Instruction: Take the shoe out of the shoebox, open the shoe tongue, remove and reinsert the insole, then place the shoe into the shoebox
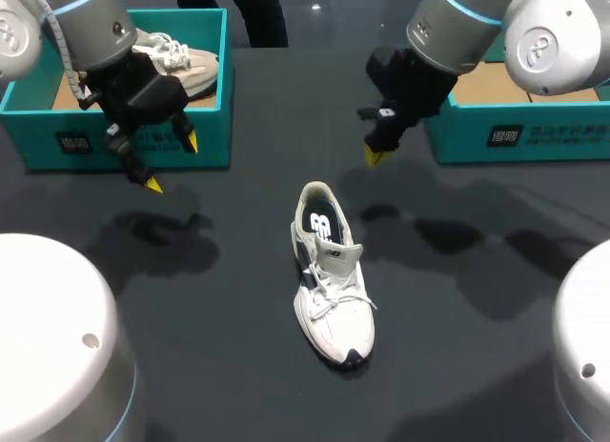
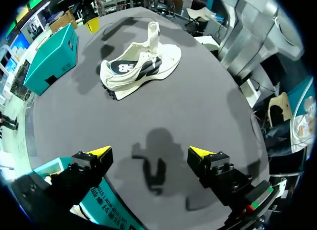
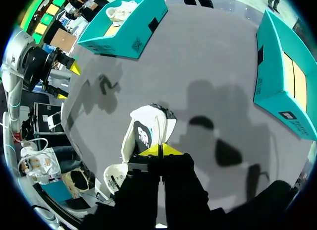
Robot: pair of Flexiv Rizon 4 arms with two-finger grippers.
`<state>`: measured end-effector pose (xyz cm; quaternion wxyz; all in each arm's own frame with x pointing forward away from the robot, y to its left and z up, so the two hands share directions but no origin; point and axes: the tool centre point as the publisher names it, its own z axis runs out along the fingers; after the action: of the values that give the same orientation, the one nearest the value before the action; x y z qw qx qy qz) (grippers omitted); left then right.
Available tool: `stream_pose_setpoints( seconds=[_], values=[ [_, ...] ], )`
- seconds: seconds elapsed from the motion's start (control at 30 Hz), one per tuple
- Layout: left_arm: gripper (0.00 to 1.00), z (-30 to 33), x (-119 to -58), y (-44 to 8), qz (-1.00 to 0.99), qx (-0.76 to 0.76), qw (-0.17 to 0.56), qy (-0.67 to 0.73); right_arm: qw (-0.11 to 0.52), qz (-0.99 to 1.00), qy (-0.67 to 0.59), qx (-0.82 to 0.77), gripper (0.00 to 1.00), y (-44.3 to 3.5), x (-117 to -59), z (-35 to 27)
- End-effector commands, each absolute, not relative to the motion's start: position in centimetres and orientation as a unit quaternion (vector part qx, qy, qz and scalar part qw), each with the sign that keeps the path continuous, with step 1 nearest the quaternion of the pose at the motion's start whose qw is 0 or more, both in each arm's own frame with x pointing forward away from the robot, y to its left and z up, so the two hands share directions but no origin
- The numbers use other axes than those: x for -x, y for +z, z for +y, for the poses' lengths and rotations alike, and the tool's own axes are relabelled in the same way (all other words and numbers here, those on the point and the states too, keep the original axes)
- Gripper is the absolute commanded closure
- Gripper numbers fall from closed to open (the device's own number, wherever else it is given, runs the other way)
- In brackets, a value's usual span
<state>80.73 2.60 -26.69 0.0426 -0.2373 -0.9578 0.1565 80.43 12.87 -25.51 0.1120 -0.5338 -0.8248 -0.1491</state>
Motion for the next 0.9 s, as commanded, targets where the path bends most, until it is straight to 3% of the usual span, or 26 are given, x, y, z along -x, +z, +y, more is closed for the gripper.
stream_pose_setpoints(
  seconds=[0.03,0.23,0.73,0.9],
  values=[
    [0.0,3.8,-81.4,-26.0,-0.954,0.254,0.037,0.155,0.07,-0.818,-0.139,0.554,1.0,-26.6,-79.1,16.0],
    [0.0,6.2,-82.9,-25.1,-0.951,0.273,0.025,0.143,0.04,-0.8,-0.114,0.588,1.0,-27.7,-77.5,18.5],
    [0.0,7.1,-83.3,-24.8,-0.95,0.279,0.022,0.141,0.043,-0.785,-0.105,0.608,1.0,-29.3,-77.3,18.7],
    [0.0,7.1,-83.3,-24.8,-0.95,0.279,0.022,0.141,-0.019,-0.78,-0.049,0.624,1.0,-31.2,-76.7,19.3]
  ],
)
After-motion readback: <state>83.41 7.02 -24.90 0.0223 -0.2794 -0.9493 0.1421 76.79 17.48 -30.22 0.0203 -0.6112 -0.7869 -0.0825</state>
